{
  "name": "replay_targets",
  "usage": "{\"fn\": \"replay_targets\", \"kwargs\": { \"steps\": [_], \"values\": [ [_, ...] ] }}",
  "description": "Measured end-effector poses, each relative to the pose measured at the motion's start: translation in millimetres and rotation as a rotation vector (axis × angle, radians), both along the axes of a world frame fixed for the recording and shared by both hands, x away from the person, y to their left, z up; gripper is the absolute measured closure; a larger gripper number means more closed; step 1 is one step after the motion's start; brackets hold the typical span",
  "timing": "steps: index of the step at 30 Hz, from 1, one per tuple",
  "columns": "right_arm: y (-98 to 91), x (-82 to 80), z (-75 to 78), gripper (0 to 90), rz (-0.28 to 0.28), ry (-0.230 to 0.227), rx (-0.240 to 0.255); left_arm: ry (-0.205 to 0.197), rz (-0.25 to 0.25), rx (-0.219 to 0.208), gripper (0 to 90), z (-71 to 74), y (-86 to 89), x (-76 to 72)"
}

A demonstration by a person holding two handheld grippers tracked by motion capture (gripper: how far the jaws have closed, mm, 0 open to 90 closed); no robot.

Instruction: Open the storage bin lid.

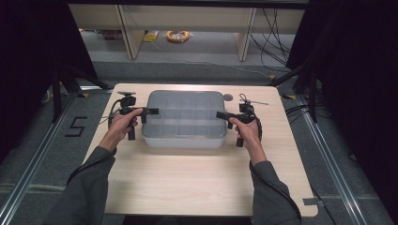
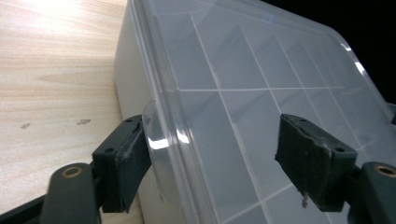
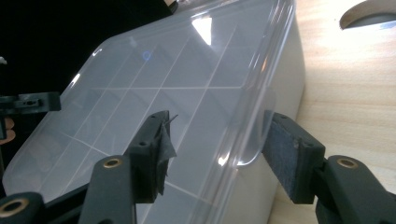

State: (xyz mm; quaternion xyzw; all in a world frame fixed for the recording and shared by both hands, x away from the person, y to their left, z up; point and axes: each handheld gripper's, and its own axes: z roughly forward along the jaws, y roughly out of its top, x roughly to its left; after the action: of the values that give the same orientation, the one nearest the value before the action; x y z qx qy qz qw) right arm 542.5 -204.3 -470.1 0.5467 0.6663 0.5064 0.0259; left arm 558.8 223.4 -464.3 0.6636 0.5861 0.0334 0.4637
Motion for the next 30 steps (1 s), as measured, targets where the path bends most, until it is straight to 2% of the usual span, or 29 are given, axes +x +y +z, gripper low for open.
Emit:
{"fn": "replay_targets", "kwargs": {
  "steps": [1, 2, 5, 6, 7, 9, 10, 11, 12, 13, 14, 15, 16, 17, 18, 20, 21, 23, 24, 25, 26, 28, 30],
  "values": [
    [-1.1, 0.6, -0.6, 48.0, 0.002, -0.014, -0.024, -0.006, 0.008, 0.007, 32.5, -0.2, 0.2, -0.5],
    [-1.1, 0.6, -0.6, 48.0, 0.002, -0.014, -0.024, -0.007, 0.014, 0.011, 32.5, -0.4, 0.9, -1.2],
    [-2.0, -0.5, -0.8, 50.8, -0.016, -0.002, 0.002, -0.022, 0.031, 0.008, 37.4, -0.4, 2.3, -3.2],
    [0.2, -3.4, 1.9, 51.9, -0.036, 0.044, 0.037, -0.025, 0.038, 0.008, 39.1, 0.2, 3.0, -3.7],
    [-2.6, -0.7, -0.2, 53.3, -0.023, -0.021, 0.008, -0.022, 0.055, 0.002, 43.7, 1.1, 4.1, -4.3],
    [-1.4, -1.1, 0.9, 53.3, -0.03, -0.02, 0.003, -0.02, 0.064, -0.004, 44.3, 1.1, 4.1, -4.7],
    [1.0, -4.7, 6.1, 54.0, -0.052, 0.018, 0.02, -0.021, 0.069, -0.007, 45.2, 0.8, 4.3, -4.9],
    [1.0, -4.7, 6.1, 54.0, -0.052, 0.018, 0.02, -0.022, 0.073, -0.008, 45.2, 0.8, 4.4, -5.3],
    [-1.5, -2.9, 4.9, 55.0, -0.044, -0.019, 0.003, -0.021, 0.079, -0.012, 46.7, 1.1, 4.5, -5.7],
    [-1.5, -2.9, 4.9, 55.0, -0.044, -0.019, 0.003, -0.022, 0.09, -0.019, 46.7, 1.6, 4.6, -6.2],
    [0.1, -4.9, 6.5, 55.7, -0.061, 0.012, 0.027, -0.022, 0.096, -0.025, 47.8, 2.4, 5.5, -6.9],
    [-2.4, -3.4, 5.0, 56.5, -0.043, -0.037, 0.004, -0.026, 0.105, -0.032, 49.1, 3.7, 6.4, -7.6],
    [-3.1, -4.3, 5.0, 57.3, -0.048, -0.032, 0.015, -0.029, 0.114, -0.043, 50.7, 5.4, 7.2, -8.1],
    [-1.8, -6.6, 6.6, 57.7, -0.065, -0.003, 0.039, -0.037, 0.117, -0.044, 52.1, 7.3, 7.7, -8.8],
    [-2.7, -6.7, 6.2, 58.0, -0.061, -0.009, 0.039, -0.039, 0.114, -0.043, 53.0, 9.3, 7.8, -9.4],
    [-6.4, -3.7, 2.4, 59.9, -0.046, -0.07, 0.023, -0.049, 0.114, -0.044, 53.8, 9.7, 8.0, -8.9],
    [-7.7, -4.8, 3.0, 61.0, -0.055, -0.06, 0.039, -0.055, 0.109, -0.04, 53.8, 9.1, 8.8, -8.8],
    [-7.9, -9.7, 6.8, 64.1, -0.071, -0.032, 0.08, -0.041, 0.131, -0.063, 55.1, 9.1, 8.6, -10.4],
    [-10.7, -9.8, 6.5, 66.2, -0.063, -0.054, 0.112, -0.025, 0.154, -0.074, 55.1, 10.4, 8.4, -12.4],
    [-10.7, -9.8, 6.5, 66.2, -0.063, -0.054, 0.112, -0.03, 0.157, -0.081, 55.1, 11.4, 9.1, -13.1],
    [-10.3, -12.0, 9.4, 66.8, -0.075, -0.036, 0.155, -0.034, 0.153, -0.08, 55.1, 12.6, 9.8, -13.7],
    [-10.7, -11.9, 12.1, 67.2, -0.065, -0.069, 0.142, -0.04, 0.158, -0.097, 56.4, 16.6, 10.6, -15.1],
    [-9.3, -14.4, 16.3, 68.0, -0.078, -0.035, 0.164, -0.068, 0.151, -0.087, 57.1, 22.4, 11.0, -16.3]
  ]
}}
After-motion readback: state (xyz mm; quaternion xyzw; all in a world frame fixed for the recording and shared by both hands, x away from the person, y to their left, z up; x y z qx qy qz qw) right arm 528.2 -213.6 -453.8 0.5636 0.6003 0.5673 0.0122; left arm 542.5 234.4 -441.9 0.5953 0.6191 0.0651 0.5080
